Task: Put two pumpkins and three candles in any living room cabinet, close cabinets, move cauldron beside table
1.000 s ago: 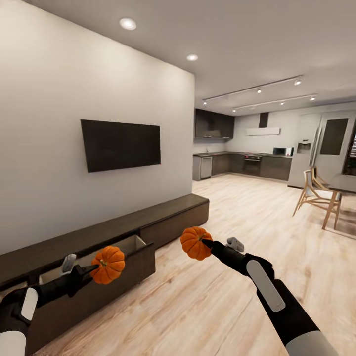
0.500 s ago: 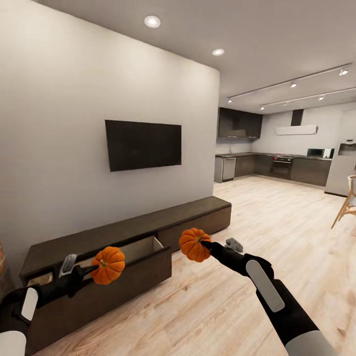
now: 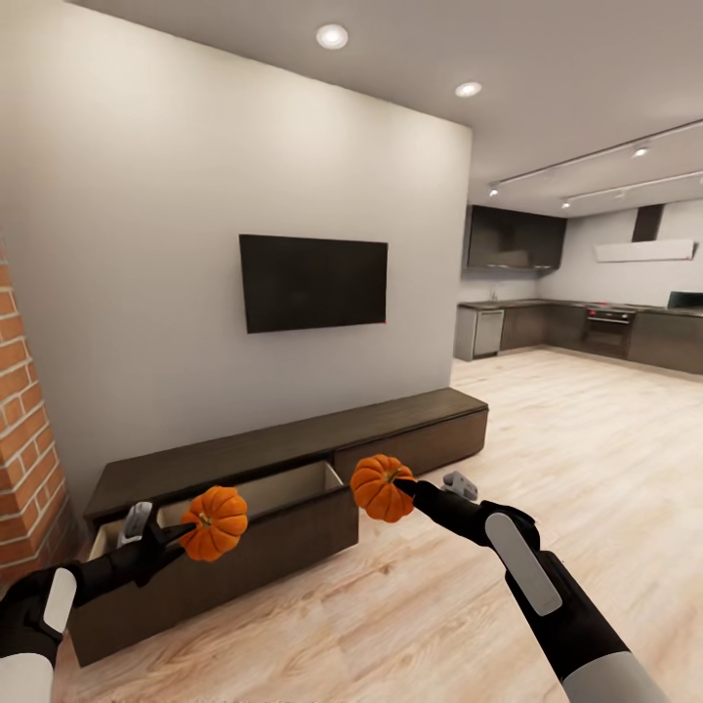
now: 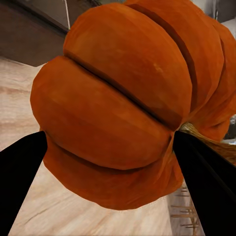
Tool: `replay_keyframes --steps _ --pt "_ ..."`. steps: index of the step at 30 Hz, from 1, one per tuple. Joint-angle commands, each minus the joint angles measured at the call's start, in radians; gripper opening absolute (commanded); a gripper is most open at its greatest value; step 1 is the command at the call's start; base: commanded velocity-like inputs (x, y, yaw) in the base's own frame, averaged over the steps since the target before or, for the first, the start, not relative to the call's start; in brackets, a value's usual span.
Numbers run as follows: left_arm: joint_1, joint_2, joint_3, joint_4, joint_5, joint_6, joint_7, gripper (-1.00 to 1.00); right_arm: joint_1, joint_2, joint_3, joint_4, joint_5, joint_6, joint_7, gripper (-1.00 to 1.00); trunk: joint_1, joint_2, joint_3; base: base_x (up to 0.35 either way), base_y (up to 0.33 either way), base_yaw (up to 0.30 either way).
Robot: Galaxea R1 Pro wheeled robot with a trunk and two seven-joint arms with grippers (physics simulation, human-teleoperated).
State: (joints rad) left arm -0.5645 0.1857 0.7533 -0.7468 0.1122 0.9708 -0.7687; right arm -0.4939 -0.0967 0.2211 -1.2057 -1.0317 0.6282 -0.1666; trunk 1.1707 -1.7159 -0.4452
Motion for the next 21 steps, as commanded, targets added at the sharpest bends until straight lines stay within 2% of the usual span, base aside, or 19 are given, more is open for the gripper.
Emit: replay_keyframes --steps 1,6,21 --pt "0.000 0.000 0.000 0.000 0.002 0.000 0.002 -1.00 0.000 0.000 0.000 0.000 -0.002 0.001 0.003 -1.00 0.000 0.000 -0.001 0.087 -0.296 0.179" --pt "0.000 0.001 0.000 0.000 0.001 0.001 0.002 -1.00 0.000 0.000 0.000 0.000 -0.002 0.004 0.002 -1.00 0.000 0.000 -0.009 0.131 -0.278 0.177" --pt "0.000 0.001 0.000 0.000 0.002 0.002 0.002 -1.00 0.000 0.000 0.004 -0.005 -0.001 0.004 -0.008 -1.00 0.000 0.000 -0.030 0.187 -0.179 0.176"
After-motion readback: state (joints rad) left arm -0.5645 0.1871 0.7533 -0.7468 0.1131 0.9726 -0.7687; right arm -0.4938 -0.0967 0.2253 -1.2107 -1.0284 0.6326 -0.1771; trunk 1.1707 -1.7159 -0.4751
